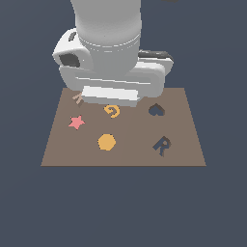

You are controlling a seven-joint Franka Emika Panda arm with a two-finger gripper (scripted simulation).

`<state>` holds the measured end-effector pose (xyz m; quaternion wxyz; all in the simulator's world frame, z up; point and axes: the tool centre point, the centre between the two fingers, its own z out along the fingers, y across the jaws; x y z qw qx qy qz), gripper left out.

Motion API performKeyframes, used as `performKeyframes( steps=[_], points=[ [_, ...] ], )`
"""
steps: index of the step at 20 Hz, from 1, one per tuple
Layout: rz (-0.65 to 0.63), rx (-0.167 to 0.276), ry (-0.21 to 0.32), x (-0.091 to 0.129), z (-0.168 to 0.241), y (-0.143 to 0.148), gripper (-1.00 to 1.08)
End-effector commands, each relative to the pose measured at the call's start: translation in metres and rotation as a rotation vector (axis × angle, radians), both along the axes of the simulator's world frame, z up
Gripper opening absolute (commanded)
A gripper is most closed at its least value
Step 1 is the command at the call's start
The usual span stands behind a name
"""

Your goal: Insert a designated object into the corresponding slot on a board.

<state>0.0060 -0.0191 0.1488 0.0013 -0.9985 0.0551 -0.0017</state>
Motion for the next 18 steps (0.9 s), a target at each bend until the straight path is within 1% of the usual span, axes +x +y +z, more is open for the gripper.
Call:
performKeyframes(
  steps=[1, 7, 12, 18],
  points=[
    [-0.062, -0.001, 0.001, -0.003, -0.008, -0.013, 1.00],
    [-0.282, -0.002, 0.001, -0.019, -0.035, -0.056, 1.00],
    [-0.498, -0.003, 0.002, -0.045, -0.061, -0.094, 1.00],
    [-0.687, -0.003, 0.003, -0.073, -0.084, -0.121, 1.00]
  ],
)
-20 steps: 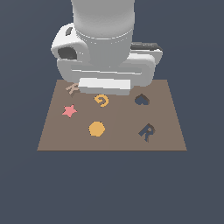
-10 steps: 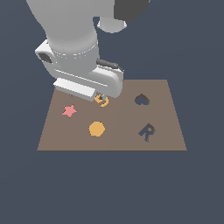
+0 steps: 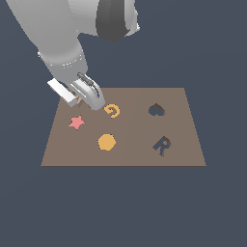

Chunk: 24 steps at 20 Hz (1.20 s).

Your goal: Insert a designated object into the corresponding slot on a board.

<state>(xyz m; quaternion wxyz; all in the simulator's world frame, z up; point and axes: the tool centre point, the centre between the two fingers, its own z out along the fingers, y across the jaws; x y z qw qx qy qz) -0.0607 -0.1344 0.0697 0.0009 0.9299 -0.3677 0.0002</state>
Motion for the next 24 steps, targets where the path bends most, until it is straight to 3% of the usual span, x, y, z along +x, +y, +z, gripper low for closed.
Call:
performKeyframes(
  steps=[1, 7, 21, 22, 24],
  points=[
    [-0.067, 0.000, -0.001, -0.011, -0.008, -0.008, 1.00],
    [-0.150, 0.001, 0.000, -0.025, -0.019, -0.017, 1.00],
    [-0.156, 0.002, 0.000, -0.027, -0.040, -0.017, 1.00],
    [-0.156, 0.002, 0.000, -0.027, -0.040, -0.017, -1.00],
    [-0.156, 0.002, 0.000, -0.027, -0.040, -0.017, -1.00]
  ],
)
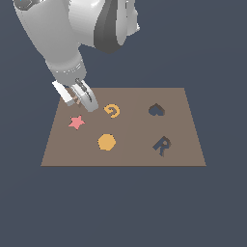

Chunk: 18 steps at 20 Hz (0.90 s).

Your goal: Insert a designated object into the corresponding slot on a board.

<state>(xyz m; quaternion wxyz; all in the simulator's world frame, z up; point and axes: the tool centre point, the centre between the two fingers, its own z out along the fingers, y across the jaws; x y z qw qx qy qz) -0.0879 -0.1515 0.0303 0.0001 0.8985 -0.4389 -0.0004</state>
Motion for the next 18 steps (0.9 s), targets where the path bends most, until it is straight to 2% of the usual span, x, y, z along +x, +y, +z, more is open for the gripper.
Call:
performKeyframes(
  steps=[1, 11, 18],
  points=[
    [0.000, 0.000, -0.001, 0.000, 0.000, 0.000, -1.00],
    [0.000, 0.000, -0.001, 0.001, 0.000, 0.001, -1.00],
    [0.010, 0.000, -0.001, 0.018, 0.001, 0.027, -1.00]
  ],
)
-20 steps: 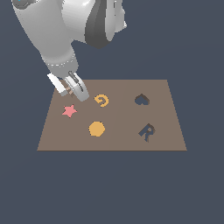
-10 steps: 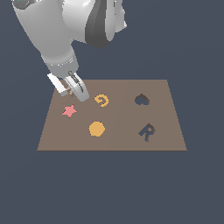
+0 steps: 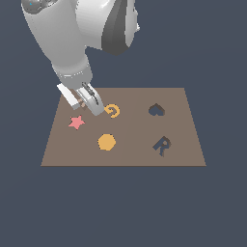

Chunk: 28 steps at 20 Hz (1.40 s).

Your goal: Insert a designated object into the corresponding slot on a board.

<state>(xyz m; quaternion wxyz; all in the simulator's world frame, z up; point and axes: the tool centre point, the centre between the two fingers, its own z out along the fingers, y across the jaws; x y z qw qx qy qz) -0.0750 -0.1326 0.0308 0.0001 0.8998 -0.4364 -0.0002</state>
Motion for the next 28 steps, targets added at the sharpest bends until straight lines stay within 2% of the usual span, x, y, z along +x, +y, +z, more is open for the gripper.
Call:
performKeyframes(
  steps=[1, 7, 19, 28],
  points=[
    [0.007, 0.000, -0.001, 0.009, 0.001, 0.015, -1.00],
    [0.026, 0.000, -0.001, 0.041, 0.002, 0.065, -1.00],
    [0.071, 0.001, -0.001, 0.116, 0.007, 0.185, -1.00],
    [0.091, 0.002, -0.001, 0.149, 0.009, 0.238, -1.00]
  ],
)
